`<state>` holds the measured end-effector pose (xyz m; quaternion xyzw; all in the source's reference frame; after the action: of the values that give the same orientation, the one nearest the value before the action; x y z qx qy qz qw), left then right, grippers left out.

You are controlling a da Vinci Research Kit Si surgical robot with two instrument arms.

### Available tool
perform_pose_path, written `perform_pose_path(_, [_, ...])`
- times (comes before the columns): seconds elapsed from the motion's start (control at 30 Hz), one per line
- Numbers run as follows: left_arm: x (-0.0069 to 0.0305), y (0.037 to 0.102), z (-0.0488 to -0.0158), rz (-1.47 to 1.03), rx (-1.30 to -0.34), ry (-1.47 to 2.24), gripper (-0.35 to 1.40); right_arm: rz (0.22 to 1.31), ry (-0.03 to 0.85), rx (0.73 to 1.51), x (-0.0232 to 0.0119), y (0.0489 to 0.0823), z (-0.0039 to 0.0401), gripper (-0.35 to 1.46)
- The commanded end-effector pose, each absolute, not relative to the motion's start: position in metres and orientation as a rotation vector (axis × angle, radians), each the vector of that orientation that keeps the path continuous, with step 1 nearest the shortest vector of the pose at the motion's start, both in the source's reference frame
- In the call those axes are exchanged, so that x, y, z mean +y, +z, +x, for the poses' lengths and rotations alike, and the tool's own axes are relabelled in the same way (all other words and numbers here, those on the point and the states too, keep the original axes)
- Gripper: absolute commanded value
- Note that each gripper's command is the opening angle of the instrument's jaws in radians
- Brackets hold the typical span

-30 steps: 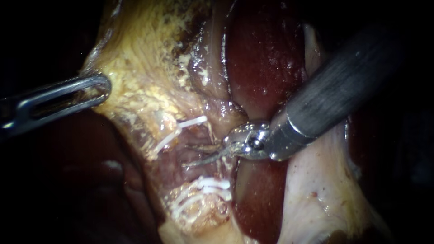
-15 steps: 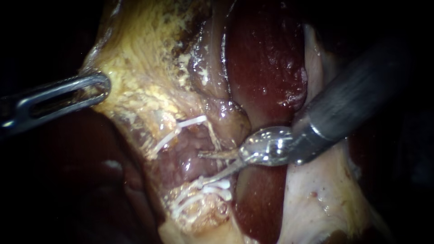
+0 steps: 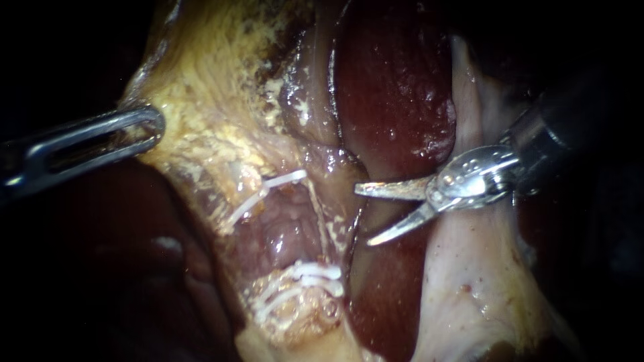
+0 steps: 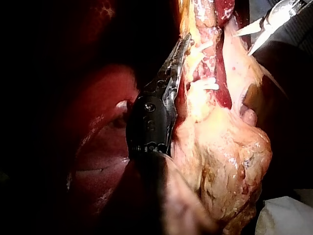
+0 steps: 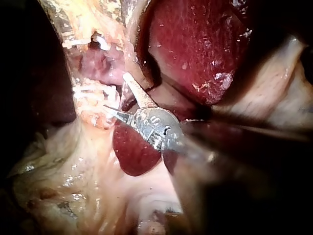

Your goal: Go back from the cut right tube

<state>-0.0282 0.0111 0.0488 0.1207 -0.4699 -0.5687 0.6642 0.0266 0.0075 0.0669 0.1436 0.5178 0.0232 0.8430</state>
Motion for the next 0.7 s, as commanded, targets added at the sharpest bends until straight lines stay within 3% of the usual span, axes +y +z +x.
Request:
perform_pose_path(0.03, [0.0112, 0.0490, -0.0283, 0.273, -1.062, -1.285, -0.35, 0.299, 0.043, 1.096, 0.0076, 0.0667, 0.0264, 1.43])
perform_pose_path(0.27, [0.0105, 0.0533, -0.0302, 0.272, -1.056, -1.269, -0.35, 0.296, 0.037, 1.097, 0.0076, 0.0667, 0.0260, 1.43])
perform_pose_path(0.7, [0.0102, 0.0624, -0.0387, 0.329, -1.009, -1.211, -0.35, 0.290, 0.026, 1.098, 0.0076, 0.0666, 0.0260, 1.43])
